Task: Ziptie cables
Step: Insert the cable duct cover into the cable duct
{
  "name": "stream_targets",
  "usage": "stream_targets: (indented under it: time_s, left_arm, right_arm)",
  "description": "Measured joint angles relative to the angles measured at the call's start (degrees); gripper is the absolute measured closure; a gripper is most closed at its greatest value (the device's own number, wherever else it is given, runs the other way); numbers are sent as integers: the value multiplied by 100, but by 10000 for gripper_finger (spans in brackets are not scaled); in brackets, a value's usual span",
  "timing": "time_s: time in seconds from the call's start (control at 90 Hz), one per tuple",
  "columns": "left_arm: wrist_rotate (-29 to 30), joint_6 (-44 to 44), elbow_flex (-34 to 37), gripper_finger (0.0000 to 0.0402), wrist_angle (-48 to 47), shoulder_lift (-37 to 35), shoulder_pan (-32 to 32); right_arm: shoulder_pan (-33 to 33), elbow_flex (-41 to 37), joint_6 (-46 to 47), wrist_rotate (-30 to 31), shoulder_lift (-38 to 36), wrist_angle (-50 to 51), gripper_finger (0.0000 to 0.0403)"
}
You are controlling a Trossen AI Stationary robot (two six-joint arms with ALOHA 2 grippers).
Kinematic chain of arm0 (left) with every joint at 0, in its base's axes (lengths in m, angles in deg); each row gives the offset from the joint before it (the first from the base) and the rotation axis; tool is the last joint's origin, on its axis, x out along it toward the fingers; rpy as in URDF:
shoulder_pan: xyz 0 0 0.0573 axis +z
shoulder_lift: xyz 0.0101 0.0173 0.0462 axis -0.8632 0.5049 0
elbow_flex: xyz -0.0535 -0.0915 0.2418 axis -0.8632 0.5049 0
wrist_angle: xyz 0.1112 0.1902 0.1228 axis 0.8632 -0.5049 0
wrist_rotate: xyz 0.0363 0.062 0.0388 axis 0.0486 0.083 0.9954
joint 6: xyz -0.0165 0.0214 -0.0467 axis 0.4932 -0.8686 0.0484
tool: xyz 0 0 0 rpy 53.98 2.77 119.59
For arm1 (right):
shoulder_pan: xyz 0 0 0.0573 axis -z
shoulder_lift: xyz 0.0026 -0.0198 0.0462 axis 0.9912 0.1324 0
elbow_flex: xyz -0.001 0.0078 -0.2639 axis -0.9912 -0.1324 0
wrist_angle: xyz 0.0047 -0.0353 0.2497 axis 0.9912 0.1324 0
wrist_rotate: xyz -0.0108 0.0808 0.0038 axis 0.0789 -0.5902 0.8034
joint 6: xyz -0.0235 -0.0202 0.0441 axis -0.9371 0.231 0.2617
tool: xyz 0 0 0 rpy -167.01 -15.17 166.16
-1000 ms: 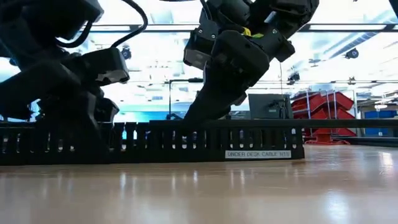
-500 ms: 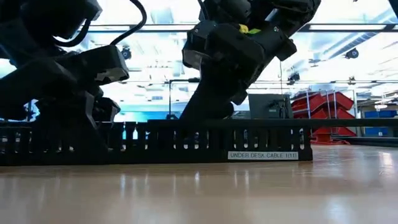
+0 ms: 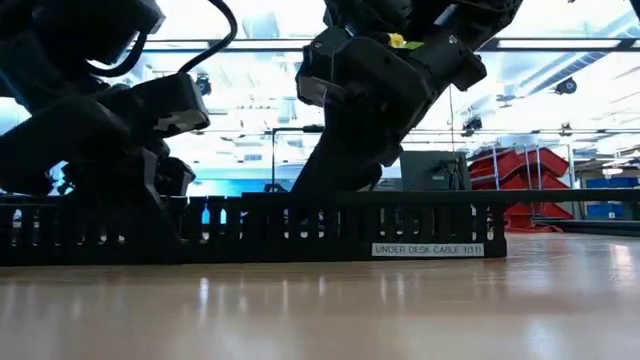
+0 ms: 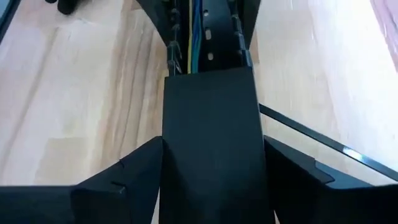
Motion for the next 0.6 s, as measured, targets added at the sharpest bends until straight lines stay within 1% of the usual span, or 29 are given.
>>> stream_targets:
  time_s: [0.1,0.2,0.333,0.478,0.6]
  left_arm:
    - [12,0,8,179,48,0,0]
    - [47,-10,15,174,143,2,0]
    - [96,59,7,178,251,2,0]
    - [91,167,7,177,229,2,-7]
    - [91,233,4,171,225,2,-13]
  right_arm:
    - [-26,0,14,204,0,-9,187]
    - [-58,21,154,673,-2,146,186]
    - [-56,35,276,773,-7,392,178]
    - [-72,42,405,869,-11,515,184]
    - [-151,34,281,987,-15,470,185]
